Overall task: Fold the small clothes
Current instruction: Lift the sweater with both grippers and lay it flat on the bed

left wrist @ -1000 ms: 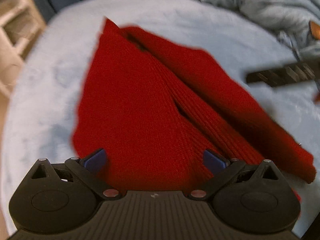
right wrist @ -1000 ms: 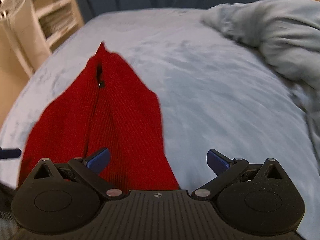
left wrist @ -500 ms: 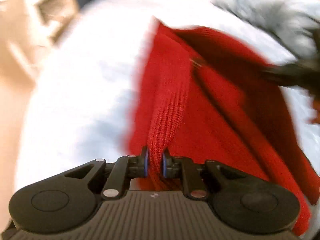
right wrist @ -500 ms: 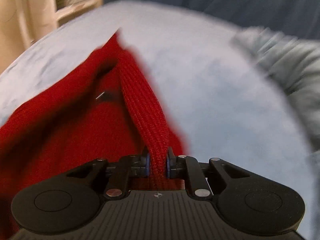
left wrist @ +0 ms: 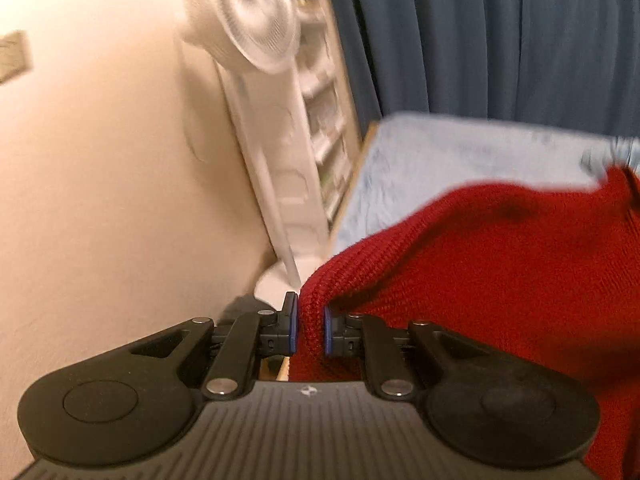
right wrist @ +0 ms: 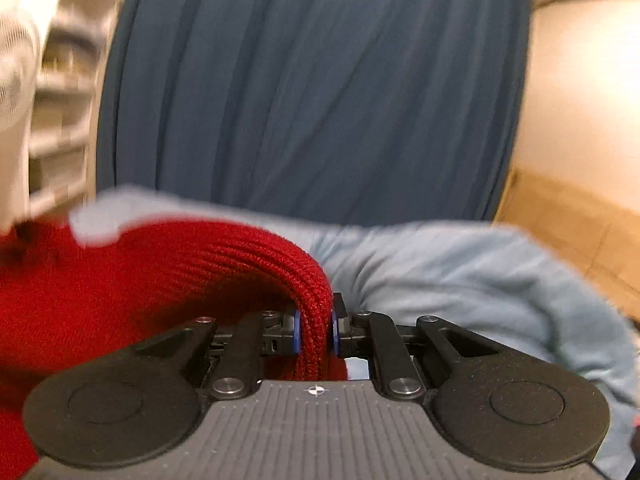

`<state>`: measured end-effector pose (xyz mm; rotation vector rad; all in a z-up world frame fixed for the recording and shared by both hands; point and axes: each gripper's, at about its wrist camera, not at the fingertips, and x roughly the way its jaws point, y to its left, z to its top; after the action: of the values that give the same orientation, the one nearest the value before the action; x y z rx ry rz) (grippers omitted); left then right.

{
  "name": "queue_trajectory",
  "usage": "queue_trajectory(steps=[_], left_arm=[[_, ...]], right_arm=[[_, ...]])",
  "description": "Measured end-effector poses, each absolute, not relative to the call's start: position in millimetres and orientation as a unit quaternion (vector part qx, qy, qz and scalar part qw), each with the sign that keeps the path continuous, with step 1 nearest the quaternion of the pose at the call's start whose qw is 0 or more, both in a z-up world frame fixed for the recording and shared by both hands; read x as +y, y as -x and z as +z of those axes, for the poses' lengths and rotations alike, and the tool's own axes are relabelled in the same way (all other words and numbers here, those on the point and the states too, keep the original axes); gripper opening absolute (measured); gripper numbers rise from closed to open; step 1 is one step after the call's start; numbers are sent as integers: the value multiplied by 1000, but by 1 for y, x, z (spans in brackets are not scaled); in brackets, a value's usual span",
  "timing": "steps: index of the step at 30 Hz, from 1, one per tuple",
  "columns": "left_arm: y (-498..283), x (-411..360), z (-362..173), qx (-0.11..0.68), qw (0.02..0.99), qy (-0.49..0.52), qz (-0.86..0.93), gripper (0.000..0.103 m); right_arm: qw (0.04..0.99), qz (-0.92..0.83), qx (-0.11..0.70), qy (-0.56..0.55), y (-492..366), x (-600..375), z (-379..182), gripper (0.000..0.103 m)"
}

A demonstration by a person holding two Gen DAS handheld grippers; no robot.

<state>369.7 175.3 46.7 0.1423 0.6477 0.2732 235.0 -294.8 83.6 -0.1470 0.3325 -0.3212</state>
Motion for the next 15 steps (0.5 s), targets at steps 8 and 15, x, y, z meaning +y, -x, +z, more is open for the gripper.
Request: queue_trajectory(steps=[8, 15], left_arm=[[-247, 179, 163, 164, 979, -54, 110, 12], [-266, 161, 203, 106, 986, -63, 109, 13]], right_arm=[[981, -187, 23, 48, -86, -313, 190, 14], [979, -201, -8, 19, -92, -347, 221, 14]])
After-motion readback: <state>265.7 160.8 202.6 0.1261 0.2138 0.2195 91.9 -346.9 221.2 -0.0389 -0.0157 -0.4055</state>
